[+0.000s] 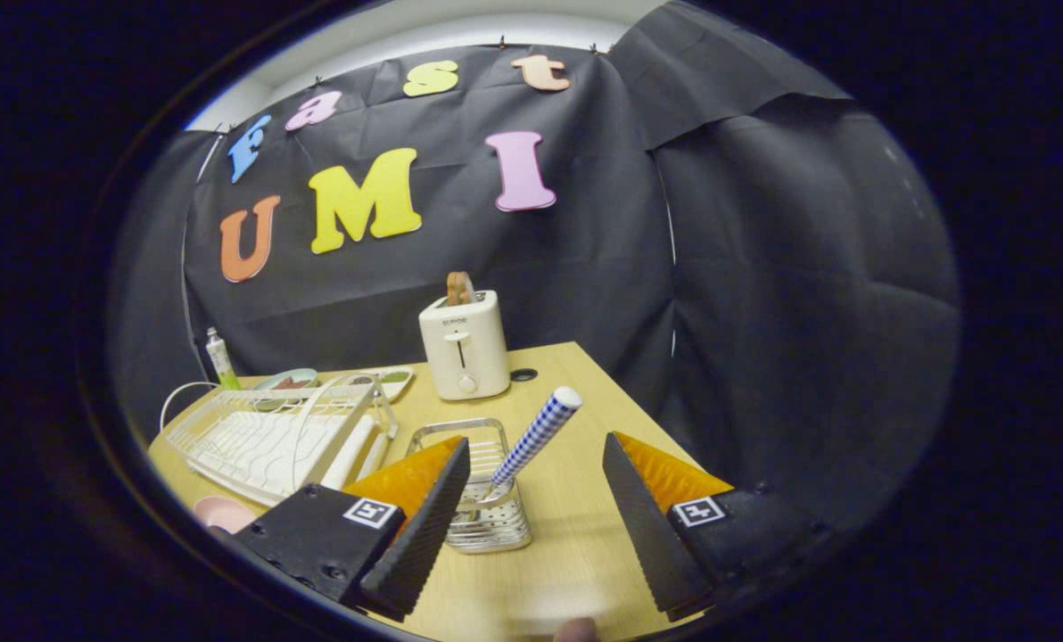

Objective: Take the plate from the dish rack, then take the spoon from the basket and place it into the plate.

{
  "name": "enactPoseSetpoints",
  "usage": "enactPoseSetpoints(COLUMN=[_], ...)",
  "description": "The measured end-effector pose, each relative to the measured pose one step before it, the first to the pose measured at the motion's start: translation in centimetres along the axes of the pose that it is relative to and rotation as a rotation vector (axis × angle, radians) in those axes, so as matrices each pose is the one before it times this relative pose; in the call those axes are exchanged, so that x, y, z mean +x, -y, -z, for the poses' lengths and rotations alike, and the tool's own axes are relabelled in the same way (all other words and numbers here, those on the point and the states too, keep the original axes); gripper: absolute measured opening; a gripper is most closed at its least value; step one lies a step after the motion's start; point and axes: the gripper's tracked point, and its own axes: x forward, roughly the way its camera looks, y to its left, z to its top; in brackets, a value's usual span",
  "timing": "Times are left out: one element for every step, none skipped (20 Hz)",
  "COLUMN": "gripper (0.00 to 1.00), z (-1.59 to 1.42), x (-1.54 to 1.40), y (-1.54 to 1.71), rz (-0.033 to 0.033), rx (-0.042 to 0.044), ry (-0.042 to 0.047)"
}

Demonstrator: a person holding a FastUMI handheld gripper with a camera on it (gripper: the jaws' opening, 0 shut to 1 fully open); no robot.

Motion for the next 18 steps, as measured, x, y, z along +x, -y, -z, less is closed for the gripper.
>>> enactPoseSetpoints(gripper=[0.95, 0.91, 0.87, 0.82, 0.74, 0.66, 0.59, 0.51, 0.41, 0.3, 0.28, 0.22, 0.2, 0.15, 0.13, 0.1, 0.09, 0.08], z=[-0.111, -0.303, -0.106, -0.153, 0.066, -0.032, -0.096, -0.149, -0.111, -0.193, 0.016, 0.036, -0.191, 0.072, 0.087, -0.233, -0.404, -0.595], x=[0.606, 0.171, 0.3, 0.251, 0.21, 0.097, 0.006, -0.122, 0.052, -0.143, -0.18, 0.204, -0.35, 0.37, -0.524, -0.107, -0.29, -0.284], y=[-0.313, -0.354, -0.162, -0.367, -0.195, -0.142, -0.053, -0.16, -0.03, -0.496, -0.628, -0.587, -0.397, -0.264, -0.46, -0.13, -0.113, -0.003], rz=[-0.01443, -0.0156, -0.01066, -0.01509, -0.00692, -0.0065, -0.00003, -0.00163, 0.0012, -0.01714, -0.01455, -0.01447, -0.00607, 0.00107, 0.00427, 0.0108, 0.01185, 0.01638], rx=[0.00624, 0.00725, 0.00936, 0.00939, 0.01033, 0.01095, 0.00785, 0.00395, 0.00053, 0.00759, 0.00864, 0.00809, 0.00377, -0.00411, -0.00856, -0.01142, -0.0107, -0.01094], ry=[-0.00044, -0.00138, -0.00078, -0.00428, -0.00611, -0.00332, -0.00001, 0.0053, 0.00458, -0.00035, -0.00617, -0.00392, -0.00441, -0.00592, -0.00319, 0.00153, 0.00958, 0.01076])
